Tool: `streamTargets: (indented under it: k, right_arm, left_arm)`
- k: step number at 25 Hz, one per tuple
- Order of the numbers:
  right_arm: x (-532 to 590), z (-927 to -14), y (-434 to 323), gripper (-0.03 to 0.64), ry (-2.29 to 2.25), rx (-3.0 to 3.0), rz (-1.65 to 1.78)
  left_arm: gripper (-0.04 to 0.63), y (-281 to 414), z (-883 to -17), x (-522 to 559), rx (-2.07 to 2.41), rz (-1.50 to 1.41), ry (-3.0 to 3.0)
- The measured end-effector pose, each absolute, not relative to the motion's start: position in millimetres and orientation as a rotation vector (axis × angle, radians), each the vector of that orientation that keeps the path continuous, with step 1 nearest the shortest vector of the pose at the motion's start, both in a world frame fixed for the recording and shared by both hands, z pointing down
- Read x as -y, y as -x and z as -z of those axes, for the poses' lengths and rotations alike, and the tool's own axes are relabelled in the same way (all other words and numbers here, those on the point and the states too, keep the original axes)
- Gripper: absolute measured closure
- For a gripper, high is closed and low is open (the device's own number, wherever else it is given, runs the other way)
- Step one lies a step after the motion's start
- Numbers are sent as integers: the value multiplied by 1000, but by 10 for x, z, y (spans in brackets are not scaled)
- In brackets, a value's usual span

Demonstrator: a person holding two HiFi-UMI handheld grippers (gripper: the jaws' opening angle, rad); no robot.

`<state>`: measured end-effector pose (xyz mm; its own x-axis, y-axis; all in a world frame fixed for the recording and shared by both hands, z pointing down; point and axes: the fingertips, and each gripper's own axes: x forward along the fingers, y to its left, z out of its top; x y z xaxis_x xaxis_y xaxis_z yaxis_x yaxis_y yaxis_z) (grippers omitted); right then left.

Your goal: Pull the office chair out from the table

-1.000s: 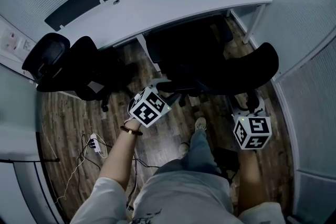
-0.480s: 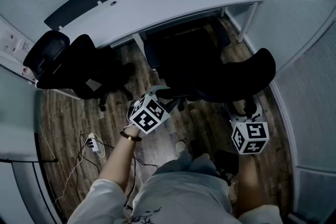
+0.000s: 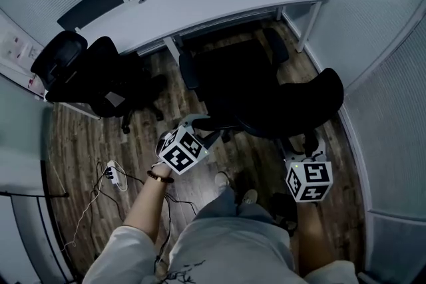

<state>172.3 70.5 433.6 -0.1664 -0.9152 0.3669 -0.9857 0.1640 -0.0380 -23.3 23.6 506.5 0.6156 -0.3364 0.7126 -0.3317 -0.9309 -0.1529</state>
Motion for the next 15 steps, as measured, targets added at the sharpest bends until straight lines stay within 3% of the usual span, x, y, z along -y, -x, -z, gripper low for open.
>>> streamTargets:
  k: [15]
  right_arm:
    - [-1257, -4370, -1899, 347, -1830, 2192, -388]
  left_arm:
    - [430, 81, -5142, -808, -587, 1261, 2811]
